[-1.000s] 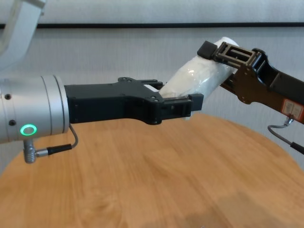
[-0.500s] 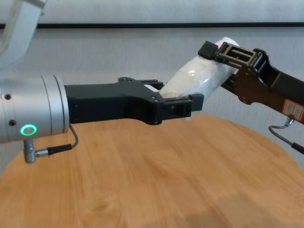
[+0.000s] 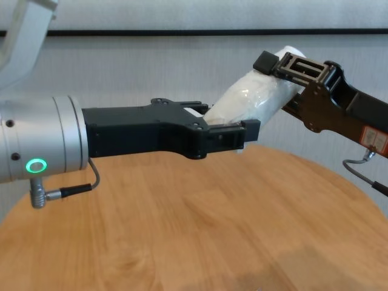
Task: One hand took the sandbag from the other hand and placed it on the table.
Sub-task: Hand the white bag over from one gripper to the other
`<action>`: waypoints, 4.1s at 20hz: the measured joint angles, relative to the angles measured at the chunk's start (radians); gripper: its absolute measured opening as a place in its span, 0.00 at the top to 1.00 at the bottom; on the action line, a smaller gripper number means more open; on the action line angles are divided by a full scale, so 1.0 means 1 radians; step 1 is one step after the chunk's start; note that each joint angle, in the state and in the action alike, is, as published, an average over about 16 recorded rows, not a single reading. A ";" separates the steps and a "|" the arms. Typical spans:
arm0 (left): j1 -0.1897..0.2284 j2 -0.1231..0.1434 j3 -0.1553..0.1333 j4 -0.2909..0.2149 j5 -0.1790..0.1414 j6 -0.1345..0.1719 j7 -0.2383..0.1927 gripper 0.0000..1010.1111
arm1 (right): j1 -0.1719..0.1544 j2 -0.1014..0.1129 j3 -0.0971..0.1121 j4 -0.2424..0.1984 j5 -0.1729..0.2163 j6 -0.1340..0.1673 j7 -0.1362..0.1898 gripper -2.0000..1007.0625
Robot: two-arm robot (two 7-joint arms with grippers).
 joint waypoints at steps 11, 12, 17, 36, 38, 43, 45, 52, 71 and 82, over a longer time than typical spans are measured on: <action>0.000 0.000 0.000 0.000 0.000 0.000 0.000 0.43 | 0.005 0.005 -0.010 0.003 0.008 -0.008 0.006 0.59; 0.000 0.000 0.000 0.000 0.000 0.000 0.000 0.43 | 0.005 0.005 -0.011 0.003 0.008 -0.008 0.006 0.59; 0.000 0.000 0.000 0.000 0.000 0.000 0.000 0.42 | 0.007 0.006 -0.013 0.003 0.008 -0.011 0.009 0.59; 0.000 0.000 0.000 0.000 0.000 0.000 0.000 0.07 | 0.004 0.008 -0.013 -0.008 -0.009 -0.026 -0.002 0.59; 0.000 0.000 0.000 0.000 0.000 0.000 0.000 0.05 | 0.004 0.009 -0.013 -0.009 -0.010 -0.026 -0.003 0.59; -0.001 0.002 0.002 0.000 0.000 0.000 -0.001 0.01 | 0.003 0.010 -0.011 -0.012 -0.012 -0.027 -0.006 0.59; -0.002 0.003 0.004 0.000 0.000 -0.001 0.000 0.01 | 0.002 0.010 -0.010 -0.013 -0.013 -0.028 -0.006 0.59; -0.003 0.010 0.009 0.000 -0.012 -0.015 -0.006 0.01 | 0.000 0.012 -0.008 -0.018 -0.016 -0.029 -0.010 0.59; 0.007 0.020 -0.003 0.037 -0.169 -0.094 -0.067 0.01 | -0.003 0.012 -0.004 -0.023 -0.018 -0.030 -0.013 0.59; 0.078 0.000 -0.066 0.019 -0.211 -0.141 0.054 0.01 | -0.001 0.011 -0.004 -0.021 -0.018 -0.027 -0.011 0.59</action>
